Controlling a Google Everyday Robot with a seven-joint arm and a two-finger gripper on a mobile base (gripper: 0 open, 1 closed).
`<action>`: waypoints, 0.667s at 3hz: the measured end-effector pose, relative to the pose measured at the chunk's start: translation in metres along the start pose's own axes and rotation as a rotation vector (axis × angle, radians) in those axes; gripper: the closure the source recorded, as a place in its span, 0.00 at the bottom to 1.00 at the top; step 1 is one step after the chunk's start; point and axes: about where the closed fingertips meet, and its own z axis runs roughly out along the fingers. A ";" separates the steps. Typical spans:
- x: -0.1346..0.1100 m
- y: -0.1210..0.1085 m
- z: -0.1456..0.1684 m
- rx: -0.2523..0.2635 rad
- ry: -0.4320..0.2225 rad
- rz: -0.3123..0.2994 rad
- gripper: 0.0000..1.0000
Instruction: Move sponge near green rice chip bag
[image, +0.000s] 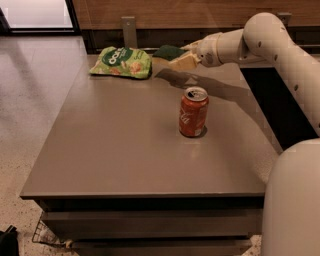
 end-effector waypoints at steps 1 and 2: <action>0.000 0.002 0.003 -0.005 0.000 0.000 0.81; 0.000 0.003 0.006 -0.010 0.000 0.001 0.58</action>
Offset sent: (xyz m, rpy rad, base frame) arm 0.0000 0.0023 -0.0011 0.0009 0.0017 0.0034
